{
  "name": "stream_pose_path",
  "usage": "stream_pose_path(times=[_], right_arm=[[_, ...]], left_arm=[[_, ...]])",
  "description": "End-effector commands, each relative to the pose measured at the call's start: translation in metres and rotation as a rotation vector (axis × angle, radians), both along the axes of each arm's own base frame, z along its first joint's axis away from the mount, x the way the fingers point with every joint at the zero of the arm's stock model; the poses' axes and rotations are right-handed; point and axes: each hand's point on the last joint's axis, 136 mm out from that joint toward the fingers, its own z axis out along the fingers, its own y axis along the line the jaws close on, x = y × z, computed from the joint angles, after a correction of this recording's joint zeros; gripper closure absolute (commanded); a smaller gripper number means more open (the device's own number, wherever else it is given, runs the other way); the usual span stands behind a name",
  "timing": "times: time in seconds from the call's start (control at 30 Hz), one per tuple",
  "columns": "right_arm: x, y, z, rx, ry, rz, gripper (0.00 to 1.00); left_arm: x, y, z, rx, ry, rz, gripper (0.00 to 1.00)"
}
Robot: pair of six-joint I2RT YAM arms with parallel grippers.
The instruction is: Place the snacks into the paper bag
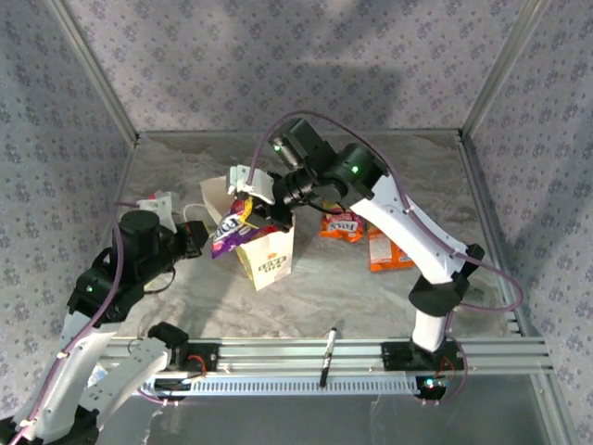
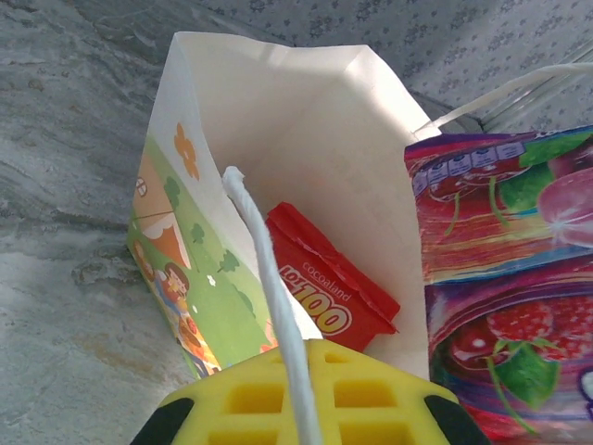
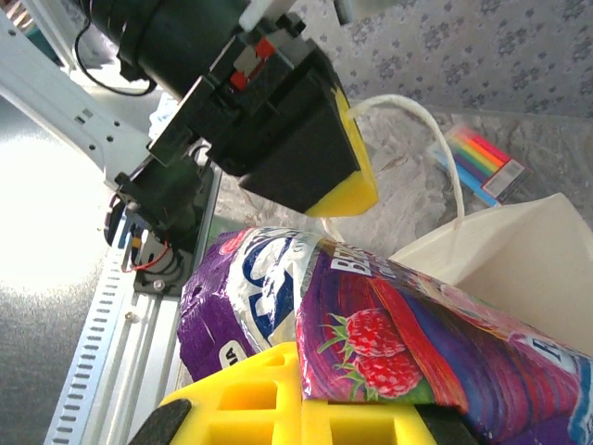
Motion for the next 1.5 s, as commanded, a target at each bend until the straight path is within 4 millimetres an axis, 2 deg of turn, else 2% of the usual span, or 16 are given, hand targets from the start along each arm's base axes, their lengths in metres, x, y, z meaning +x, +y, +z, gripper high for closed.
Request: stream_pose_path(times=[0.0,0.17,0.43,0.53,0.67,0.83,1.03,1.2,1.33,1.47], right_arm=[[0.005,0.000,0.008,0.052,0.018,0.048,1.00],[0.025,0.003,-0.002,0.047,0.047,0.025,1.00],[0.068,0.005,0.016,0.114,0.027,-0.069,1.00],[0.076,0.006,0.005,0.074,0.021,-0.097,1.00],[0.079,0.004,-0.020,-0.005,0.018,-0.120,1.00],[0.083,-0.004,-0.056,-0.165,-0.071,-0.170,1.00],[0.079,-0.014,-0.076,-0.354,-0.282,-0.198,1.00],[0.062,-0.012,-0.080,-0.408,-0.375,-0.136,1.00],[0.064,-0.014,-0.073,-0.397,-0.399,-0.154,1.00],[0.068,-0.021,-0.071,-0.423,-0.434,-0.166,1.00]], left_arm=[[-0.003,0.005,0.002,0.006,-0.009,0.009,0.94],[-0.005,0.004,0.001,0.004,-0.003,0.002,0.95],[-0.006,0.005,0.001,0.006,-0.005,0.000,0.95],[-0.005,0.004,0.002,0.006,-0.007,-0.001,0.95],[-0.004,0.003,0.003,0.006,-0.010,-0.004,0.95],[-0.004,0.003,0.004,0.010,-0.013,-0.004,0.95],[-0.005,0.004,0.008,0.001,-0.025,-0.002,0.95],[-0.004,0.005,0.009,0.003,-0.025,0.003,0.95],[-0.003,0.005,0.010,0.002,-0.030,0.008,0.95],[-0.001,0.007,0.027,-0.001,-0.079,0.019,0.95]])
